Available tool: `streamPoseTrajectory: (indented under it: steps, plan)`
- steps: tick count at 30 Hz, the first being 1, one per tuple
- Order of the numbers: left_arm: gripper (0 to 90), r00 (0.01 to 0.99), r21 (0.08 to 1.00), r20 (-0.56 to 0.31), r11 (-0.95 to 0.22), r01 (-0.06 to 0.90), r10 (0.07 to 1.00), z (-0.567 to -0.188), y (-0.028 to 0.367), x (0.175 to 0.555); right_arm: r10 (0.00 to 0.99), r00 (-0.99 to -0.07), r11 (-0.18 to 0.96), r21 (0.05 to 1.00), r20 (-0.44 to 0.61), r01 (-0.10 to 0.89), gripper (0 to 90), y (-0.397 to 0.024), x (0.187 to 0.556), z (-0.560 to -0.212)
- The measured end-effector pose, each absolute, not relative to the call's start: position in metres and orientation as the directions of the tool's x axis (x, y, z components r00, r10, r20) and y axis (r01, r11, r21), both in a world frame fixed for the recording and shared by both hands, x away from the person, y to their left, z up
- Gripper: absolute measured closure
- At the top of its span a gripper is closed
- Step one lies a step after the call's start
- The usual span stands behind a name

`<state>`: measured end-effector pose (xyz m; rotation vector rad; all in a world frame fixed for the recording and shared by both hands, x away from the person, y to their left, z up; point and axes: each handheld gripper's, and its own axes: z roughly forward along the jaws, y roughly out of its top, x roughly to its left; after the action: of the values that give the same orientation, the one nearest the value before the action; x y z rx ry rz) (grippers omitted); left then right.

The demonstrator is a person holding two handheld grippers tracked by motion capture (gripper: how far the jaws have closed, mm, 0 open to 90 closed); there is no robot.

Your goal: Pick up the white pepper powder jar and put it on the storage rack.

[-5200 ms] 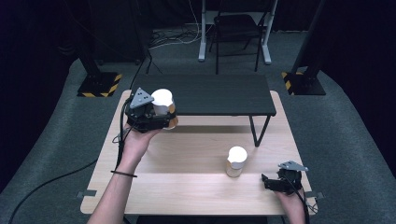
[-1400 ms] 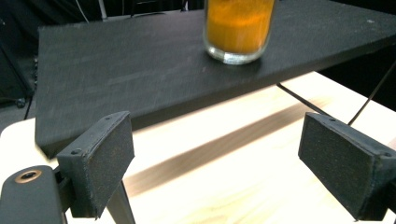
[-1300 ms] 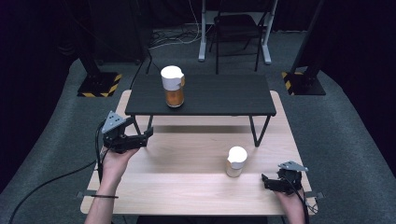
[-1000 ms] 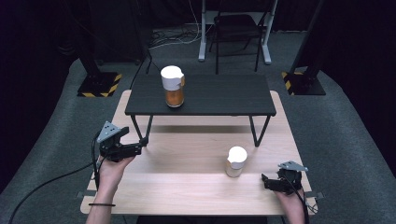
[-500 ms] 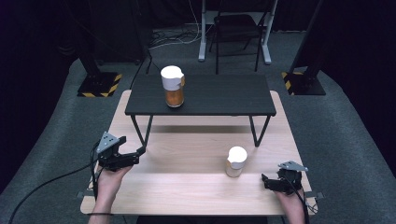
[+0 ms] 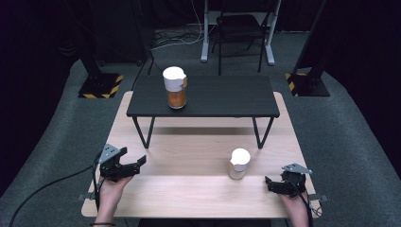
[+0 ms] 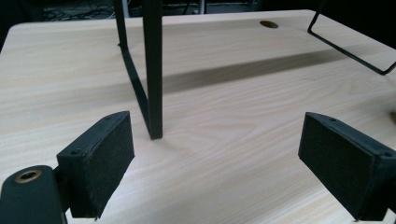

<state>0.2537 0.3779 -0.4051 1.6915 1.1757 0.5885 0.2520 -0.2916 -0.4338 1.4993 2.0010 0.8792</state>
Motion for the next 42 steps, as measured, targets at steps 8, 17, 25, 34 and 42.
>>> streamPoseTrajectory:
  steps: [8,17,25,34,42]
  plan:
    - [9.8,0.414,0.878,-0.127,-0.093,0.470,0.901,-0.416,0.382,0.253,0.960,-0.280,0.191,0.738,-0.003,0.647,4.7,-0.292,0.252,-0.434]
    - [9.8,0.399,0.846,-0.139,-0.101,0.524,0.906,-0.426,0.383,0.258,0.960,-0.280,0.191,0.738,-0.003,0.648,4.6,-0.292,0.253,-0.434]
    - [9.8,0.388,0.815,-0.141,-0.116,0.568,0.911,-0.433,0.383,0.267,0.960,-0.281,0.192,0.738,-0.003,0.647,4.7,-0.292,0.252,-0.434]
    - [9.9,0.384,0.780,-0.139,-0.137,0.610,0.913,-0.438,0.383,0.275,0.960,-0.281,0.192,0.738,-0.004,0.647,4.7,-0.292,0.252,-0.434]
    - [9.9,0.382,0.751,-0.130,-0.160,0.640,0.915,-0.438,0.378,0.280,0.960,-0.280,0.191,0.738,-0.004,0.647,5.0,-0.292,0.252,-0.434]
